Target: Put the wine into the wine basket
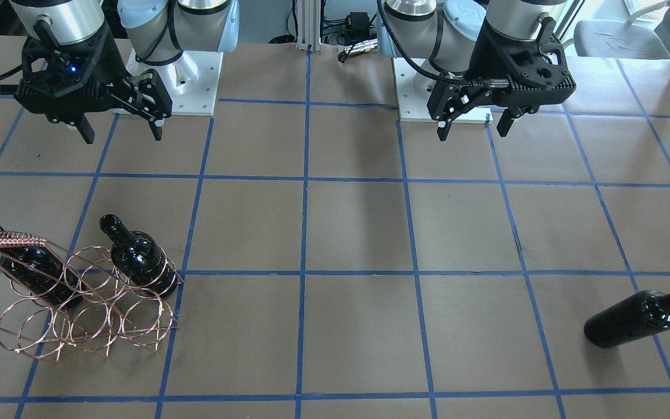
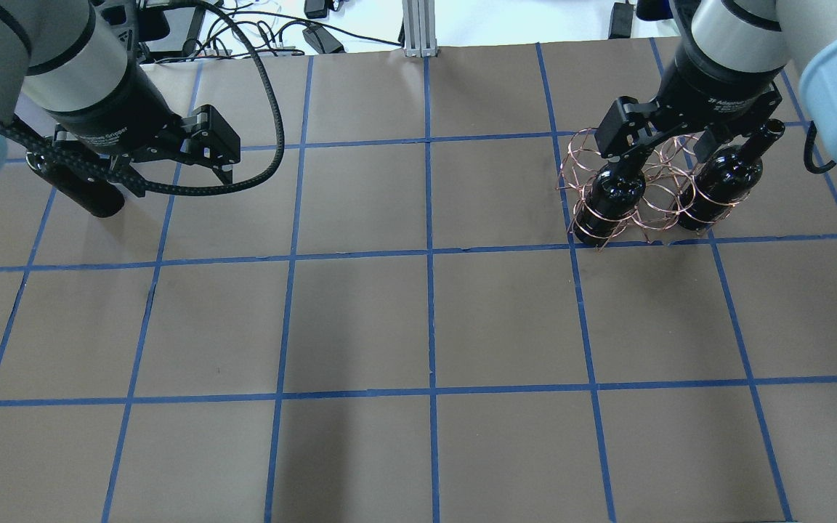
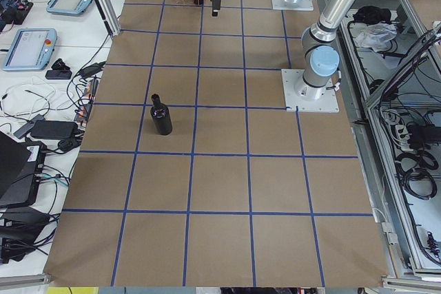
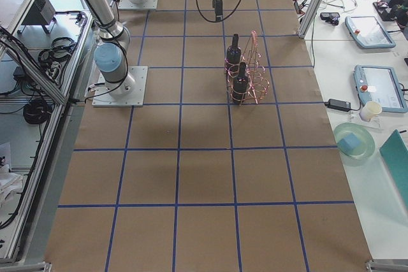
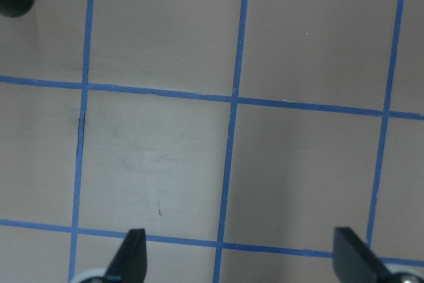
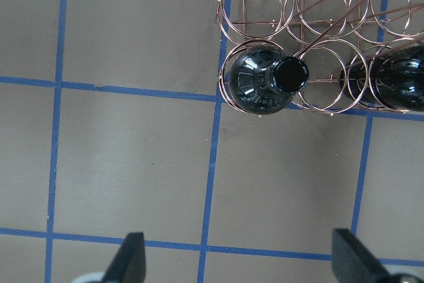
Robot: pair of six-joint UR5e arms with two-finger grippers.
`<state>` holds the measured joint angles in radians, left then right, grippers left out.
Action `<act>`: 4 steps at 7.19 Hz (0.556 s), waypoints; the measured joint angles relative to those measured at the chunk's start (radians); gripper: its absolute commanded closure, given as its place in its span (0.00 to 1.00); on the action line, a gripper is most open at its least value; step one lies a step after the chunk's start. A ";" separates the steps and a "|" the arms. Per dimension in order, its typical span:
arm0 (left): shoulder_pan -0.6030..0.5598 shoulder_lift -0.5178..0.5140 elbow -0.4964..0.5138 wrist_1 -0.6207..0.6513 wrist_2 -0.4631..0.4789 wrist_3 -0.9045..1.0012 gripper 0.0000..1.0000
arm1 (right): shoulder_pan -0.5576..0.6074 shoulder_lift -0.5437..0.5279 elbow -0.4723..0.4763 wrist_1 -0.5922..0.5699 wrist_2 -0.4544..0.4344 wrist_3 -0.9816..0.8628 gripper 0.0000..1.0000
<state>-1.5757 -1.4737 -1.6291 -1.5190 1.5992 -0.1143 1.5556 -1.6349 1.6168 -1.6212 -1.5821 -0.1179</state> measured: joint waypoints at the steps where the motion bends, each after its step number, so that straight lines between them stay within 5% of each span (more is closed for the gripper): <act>1: 0.003 -0.001 0.000 0.000 0.002 0.000 0.00 | 0.001 0.001 0.000 0.000 0.000 0.001 0.01; 4: 0.012 -0.008 0.000 -0.003 -0.001 -0.002 0.00 | 0.001 0.001 0.000 0.000 0.001 0.000 0.01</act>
<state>-1.5641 -1.4814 -1.6291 -1.5224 1.5985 -0.1161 1.5563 -1.6341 1.6170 -1.6214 -1.5815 -0.1180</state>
